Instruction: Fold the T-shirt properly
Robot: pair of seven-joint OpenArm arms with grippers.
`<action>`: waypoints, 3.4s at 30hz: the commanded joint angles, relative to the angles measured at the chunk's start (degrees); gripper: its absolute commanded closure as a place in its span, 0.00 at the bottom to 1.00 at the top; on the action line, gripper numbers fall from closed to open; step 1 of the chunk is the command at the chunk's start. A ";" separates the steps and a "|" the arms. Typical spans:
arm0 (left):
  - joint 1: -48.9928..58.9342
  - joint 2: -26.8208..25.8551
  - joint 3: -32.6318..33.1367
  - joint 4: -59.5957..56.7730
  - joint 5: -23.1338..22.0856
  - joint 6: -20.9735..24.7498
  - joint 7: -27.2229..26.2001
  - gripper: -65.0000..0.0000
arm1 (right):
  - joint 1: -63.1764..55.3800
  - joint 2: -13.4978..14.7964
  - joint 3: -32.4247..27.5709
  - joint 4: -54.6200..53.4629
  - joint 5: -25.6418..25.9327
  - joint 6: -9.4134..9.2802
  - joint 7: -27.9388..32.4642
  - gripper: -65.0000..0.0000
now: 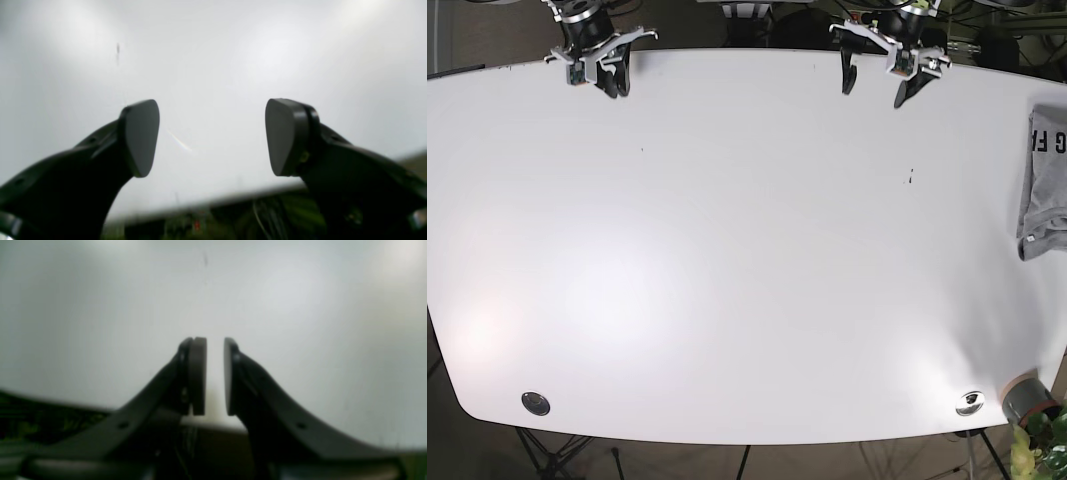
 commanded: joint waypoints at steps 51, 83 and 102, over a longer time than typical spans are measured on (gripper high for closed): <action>3.91 1.41 -5.57 1.70 -15.00 0.22 0.42 0.30 | 1.55 -0.05 1.85 6.92 0.73 0.28 -3.30 0.88; -11.38 -1.40 -5.83 1.61 -15.00 0.22 11.15 0.14 | 38.65 1.53 -15.21 6.40 0.38 4.94 -31.79 0.76; -13.23 -1.49 -5.75 1.53 -14.91 0.14 11.41 0.14 | 57.46 -0.14 -31.56 -9.08 0.38 4.76 -32.75 0.47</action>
